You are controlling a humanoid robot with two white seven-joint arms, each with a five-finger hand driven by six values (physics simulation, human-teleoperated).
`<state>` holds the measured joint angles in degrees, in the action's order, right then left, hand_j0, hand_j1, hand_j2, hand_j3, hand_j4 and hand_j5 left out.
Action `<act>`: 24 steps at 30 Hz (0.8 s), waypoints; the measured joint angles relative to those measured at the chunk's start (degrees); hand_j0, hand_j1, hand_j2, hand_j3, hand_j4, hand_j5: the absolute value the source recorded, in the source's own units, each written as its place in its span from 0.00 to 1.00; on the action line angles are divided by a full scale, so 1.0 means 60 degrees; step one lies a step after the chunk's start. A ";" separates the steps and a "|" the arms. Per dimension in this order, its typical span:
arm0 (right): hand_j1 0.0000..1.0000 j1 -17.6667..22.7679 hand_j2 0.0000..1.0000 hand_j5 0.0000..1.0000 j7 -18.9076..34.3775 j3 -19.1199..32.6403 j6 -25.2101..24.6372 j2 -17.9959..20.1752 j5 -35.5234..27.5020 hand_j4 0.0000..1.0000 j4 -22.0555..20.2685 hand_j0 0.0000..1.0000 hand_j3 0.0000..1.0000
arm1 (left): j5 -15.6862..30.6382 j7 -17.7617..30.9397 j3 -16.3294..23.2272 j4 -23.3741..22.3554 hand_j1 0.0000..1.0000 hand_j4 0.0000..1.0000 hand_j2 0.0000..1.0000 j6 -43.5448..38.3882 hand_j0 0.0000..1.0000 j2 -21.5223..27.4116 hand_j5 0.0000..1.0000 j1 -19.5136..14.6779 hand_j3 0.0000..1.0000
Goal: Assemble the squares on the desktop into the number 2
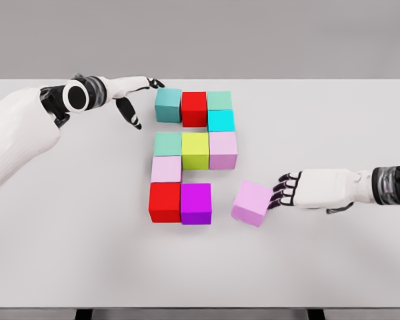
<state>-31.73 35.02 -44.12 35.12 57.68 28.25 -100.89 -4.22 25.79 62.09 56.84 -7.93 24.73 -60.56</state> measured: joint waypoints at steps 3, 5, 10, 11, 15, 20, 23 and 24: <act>1.00 -0.0015 1.00 1.00 0.0000 -0.0002 0.0001 -0.0063 -0.0009 1.00 0.0000 1.00 1.00 | 0.0002 0.0044 -0.0001 0.0006 1.00 1.00 1.00 0.0081 1.00 0.0022 1.00 0.0000 1.00; 1.00 -0.0015 1.00 1.00 0.0000 -0.0008 0.0001 -0.0089 -0.0011 1.00 0.0000 1.00 1.00 | 0.0004 0.0056 -0.0006 0.0007 1.00 1.00 1.00 0.0104 1.00 0.0036 1.00 0.0000 1.00; 1.00 -0.0249 1.00 1.00 0.0000 0.0001 0.0000 -0.0102 -0.0027 1.00 0.0011 1.00 1.00 | 0.0025 0.0060 -0.0020 -0.0014 1.00 1.00 1.00 0.0124 1.00 0.0159 1.00 -0.0029 1.00; 1.00 -0.0352 1.00 1.00 0.0000 0.0008 0.0000 -0.0101 -0.0039 1.00 0.0012 1.00 1.00 | 0.0043 0.0059 -0.0022 -0.0016 1.00 1.00 1.00 0.0125 1.00 0.0235 1.00 -0.0029 1.00; 1.00 -0.0425 1.00 1.00 0.0000 0.0021 0.0000 -0.0059 -0.0156 1.00 0.0024 1.00 1.00 | 0.0090 0.0066 -0.0008 -0.0013 1.00 1.00 1.00 0.0320 1.00 0.0427 1.00 0.0044 1.00; 1.00 -0.0410 1.00 1.00 0.0000 -0.0009 0.0002 -0.0032 -0.0220 1.00 0.0017 1.00 1.00 | 0.0108 0.0081 0.0230 -0.0003 1.00 1.00 1.00 0.0817 1.00 0.0564 1.00 0.0117 1.00; 1.00 -0.0410 1.00 1.00 0.0000 -0.0033 0.0001 -0.0099 -0.0238 1.00 0.0015 1.00 1.00 | 0.0109 0.0083 0.0299 0.0002 1.00 1.00 1.00 0.1066 1.00 0.0700 1.00 0.0117 1.00; 1.00 -0.0410 1.00 1.00 0.0000 -0.0045 0.0001 -0.0131 -0.0247 1.00 0.0015 1.00 1.00 | 0.0109 0.0083 0.0311 0.0002 1.00 1.00 1.00 0.1110 1.00 0.0732 1.00 0.0117 1.00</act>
<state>-34.19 35.02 -44.39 35.13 56.89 26.77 -100.80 -3.56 26.29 63.96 56.85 -1.27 29.13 -59.85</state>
